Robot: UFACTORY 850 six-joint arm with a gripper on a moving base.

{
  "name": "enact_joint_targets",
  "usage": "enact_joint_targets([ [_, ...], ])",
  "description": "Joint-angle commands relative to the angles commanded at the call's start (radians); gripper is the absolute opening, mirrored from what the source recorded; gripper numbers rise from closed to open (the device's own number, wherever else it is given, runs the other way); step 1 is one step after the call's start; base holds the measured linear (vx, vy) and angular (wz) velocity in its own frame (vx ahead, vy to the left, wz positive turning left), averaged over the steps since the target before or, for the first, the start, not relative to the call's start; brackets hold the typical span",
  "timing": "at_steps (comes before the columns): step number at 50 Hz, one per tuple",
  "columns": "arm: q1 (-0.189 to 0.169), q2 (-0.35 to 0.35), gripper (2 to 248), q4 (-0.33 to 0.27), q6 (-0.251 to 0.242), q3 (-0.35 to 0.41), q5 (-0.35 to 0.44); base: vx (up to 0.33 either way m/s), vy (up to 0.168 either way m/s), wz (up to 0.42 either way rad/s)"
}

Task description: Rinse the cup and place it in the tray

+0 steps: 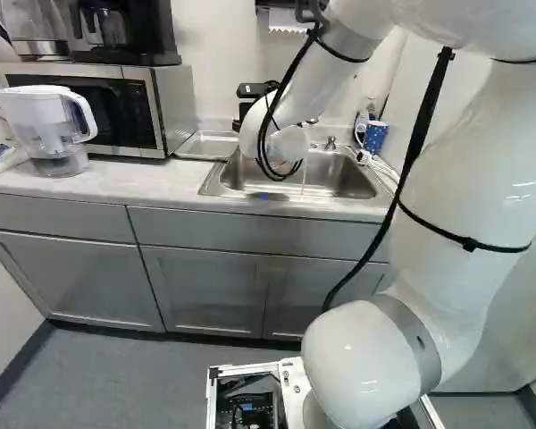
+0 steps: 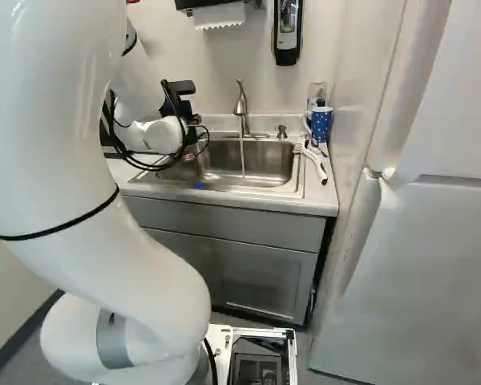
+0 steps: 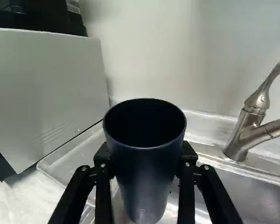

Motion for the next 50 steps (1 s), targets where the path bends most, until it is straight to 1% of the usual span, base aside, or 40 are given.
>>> enact_joint_targets([
  [9,0.016,-0.037,125,0.0,0.0,-0.04,0.0,0.0,0.0,0.0],
  [50,0.11,-0.176,125,0.0,0.0,-0.194,0.0,0.0,0.0,0.0],
])
